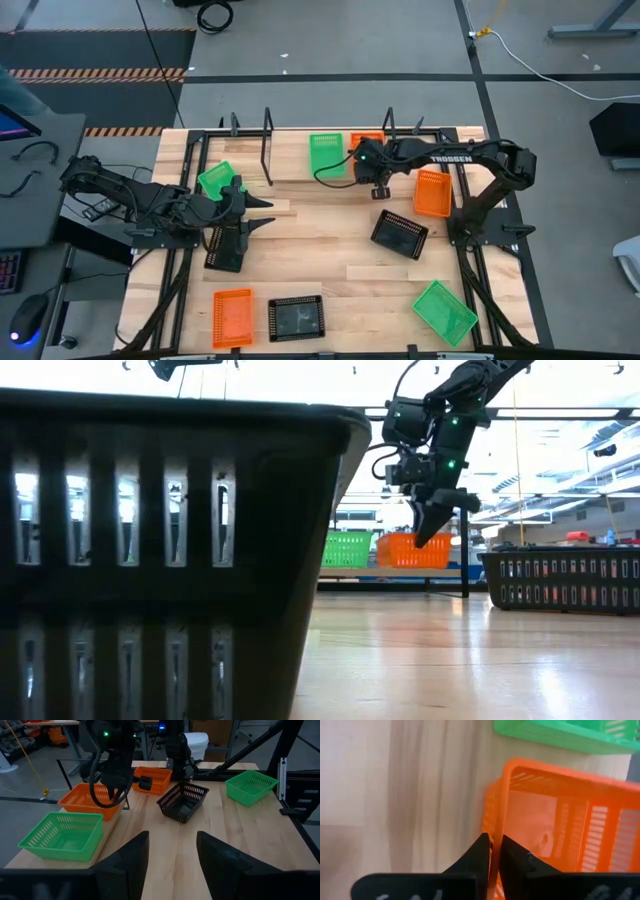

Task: Stack baskets on shelf by color
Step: Put the top left orange bin on the shelf

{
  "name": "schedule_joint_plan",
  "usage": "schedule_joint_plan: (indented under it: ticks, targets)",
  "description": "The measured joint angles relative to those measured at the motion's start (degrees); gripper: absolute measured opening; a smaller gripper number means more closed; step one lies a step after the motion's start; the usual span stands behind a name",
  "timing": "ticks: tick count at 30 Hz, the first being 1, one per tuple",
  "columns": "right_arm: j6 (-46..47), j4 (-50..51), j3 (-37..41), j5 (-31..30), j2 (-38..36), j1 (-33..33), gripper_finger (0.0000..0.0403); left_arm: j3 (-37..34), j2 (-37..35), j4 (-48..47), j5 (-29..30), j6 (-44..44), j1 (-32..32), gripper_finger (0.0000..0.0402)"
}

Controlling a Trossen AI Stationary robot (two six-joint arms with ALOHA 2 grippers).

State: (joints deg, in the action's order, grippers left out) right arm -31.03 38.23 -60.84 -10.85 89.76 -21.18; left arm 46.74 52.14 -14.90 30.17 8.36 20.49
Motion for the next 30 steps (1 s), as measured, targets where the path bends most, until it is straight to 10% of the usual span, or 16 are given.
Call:
schedule_joint_plan:
  ticks: [30]
  targets:
    - [6.9, -0.1, 0.0, -1.0, 0.0, 0.0, 0.0025, 0.0, 0.0, 0.0, 0.0, 0.0, 0.0, 0.0174]
